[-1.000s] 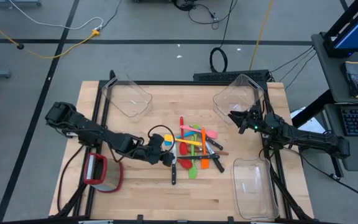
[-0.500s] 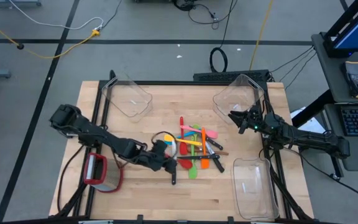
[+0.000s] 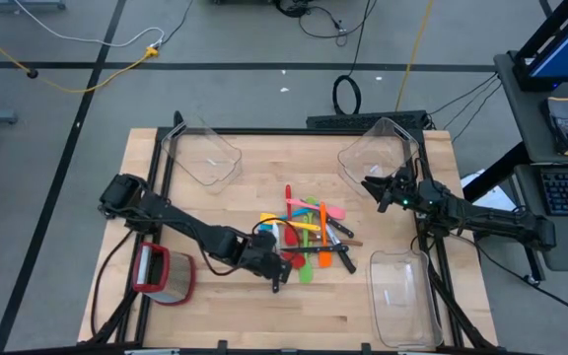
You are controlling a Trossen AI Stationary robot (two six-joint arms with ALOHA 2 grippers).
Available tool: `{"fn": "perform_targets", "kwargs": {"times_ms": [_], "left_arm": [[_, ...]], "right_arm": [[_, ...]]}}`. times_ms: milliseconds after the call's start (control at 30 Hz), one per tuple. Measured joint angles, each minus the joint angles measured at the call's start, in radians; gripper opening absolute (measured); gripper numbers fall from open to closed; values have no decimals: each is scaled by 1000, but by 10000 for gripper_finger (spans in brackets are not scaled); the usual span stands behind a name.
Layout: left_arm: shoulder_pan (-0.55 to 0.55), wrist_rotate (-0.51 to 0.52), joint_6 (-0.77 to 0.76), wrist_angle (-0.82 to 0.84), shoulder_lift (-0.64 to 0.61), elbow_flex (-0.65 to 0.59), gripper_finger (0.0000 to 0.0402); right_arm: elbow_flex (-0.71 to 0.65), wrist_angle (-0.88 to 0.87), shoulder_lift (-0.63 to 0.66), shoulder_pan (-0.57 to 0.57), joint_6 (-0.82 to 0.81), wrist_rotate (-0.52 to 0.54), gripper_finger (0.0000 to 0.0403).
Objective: Pick & Place Kitchen Items
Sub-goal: Put the black kitchen knife into the top left transparent bin
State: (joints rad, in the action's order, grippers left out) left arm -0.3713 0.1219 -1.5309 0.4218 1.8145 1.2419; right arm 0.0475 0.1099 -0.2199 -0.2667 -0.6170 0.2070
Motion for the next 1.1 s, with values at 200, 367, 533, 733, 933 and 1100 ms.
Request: {"fn": "perform_targets", "kwargs": {"times_ms": [200, 367, 533, 733, 933, 1100], "left_arm": [[1, 3, -130, 77, 0, 0, 161], [0, 32, -158, 61, 0, 0, 161], [0, 47, -155, 41, 0, 0, 161], [0, 89, -146, 48, 0, 0, 161], [0, 115, -87, 47, 0, 0, 161], [0, 116, -111, 46, 0, 0, 161]], "right_arm": [[0, -5, -5, 0, 0, 0, 153], [0, -9, -5, 0, 0, 0, 153], [0, -9, -5, 0, 0, 0, 153], [0, -9, -5, 0, 0, 0, 153], [0, -10, -5, 0, 0, 0, 153], [0, -9, -5, 0, 0, 0, 153]]}}
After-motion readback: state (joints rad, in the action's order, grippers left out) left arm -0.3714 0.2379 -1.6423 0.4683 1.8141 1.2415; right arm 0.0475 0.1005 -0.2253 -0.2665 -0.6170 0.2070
